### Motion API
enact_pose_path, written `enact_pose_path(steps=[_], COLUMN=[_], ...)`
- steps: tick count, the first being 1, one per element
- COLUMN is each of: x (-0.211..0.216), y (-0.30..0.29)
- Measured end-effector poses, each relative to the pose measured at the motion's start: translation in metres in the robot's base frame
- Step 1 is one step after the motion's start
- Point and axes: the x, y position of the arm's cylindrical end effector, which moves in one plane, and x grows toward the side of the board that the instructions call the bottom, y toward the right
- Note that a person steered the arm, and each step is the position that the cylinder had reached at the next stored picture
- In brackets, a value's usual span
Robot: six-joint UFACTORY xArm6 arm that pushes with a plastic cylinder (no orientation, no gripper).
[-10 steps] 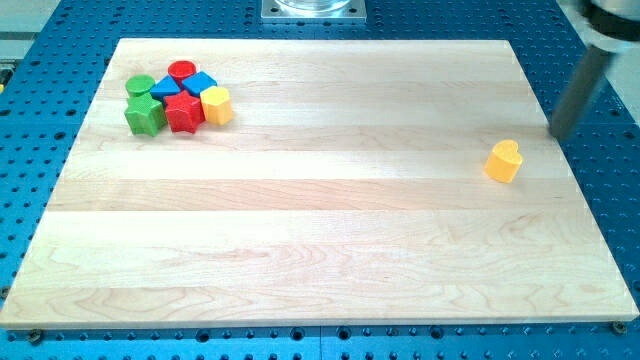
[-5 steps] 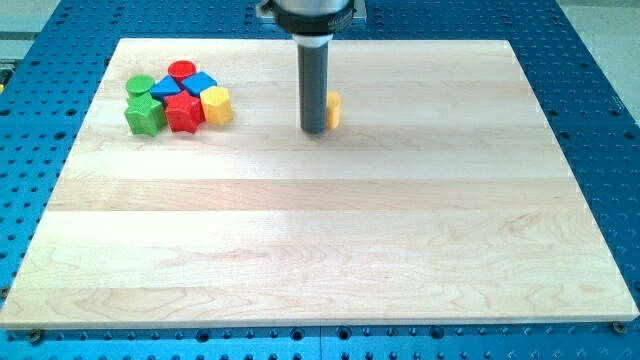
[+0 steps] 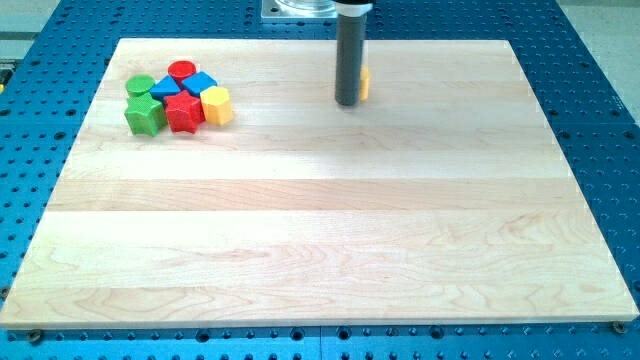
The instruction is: Push the yellow heart into the red circle
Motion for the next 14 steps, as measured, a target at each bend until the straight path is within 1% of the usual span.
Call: enact_pose_path(steps=[1, 2, 3, 4, 5, 6, 7, 8, 10, 11, 13, 14], x=[-0.002, -0.002, -0.009, -0.016, -0.024, 0.002, -0.002, -0.026, -0.032, -0.058, -0.078, -0.095], y=[0.0, 0.05, 0.05, -0.046, -0.076, -0.057, -0.013, 0.0, 0.043, 0.021, -0.065, -0.11])
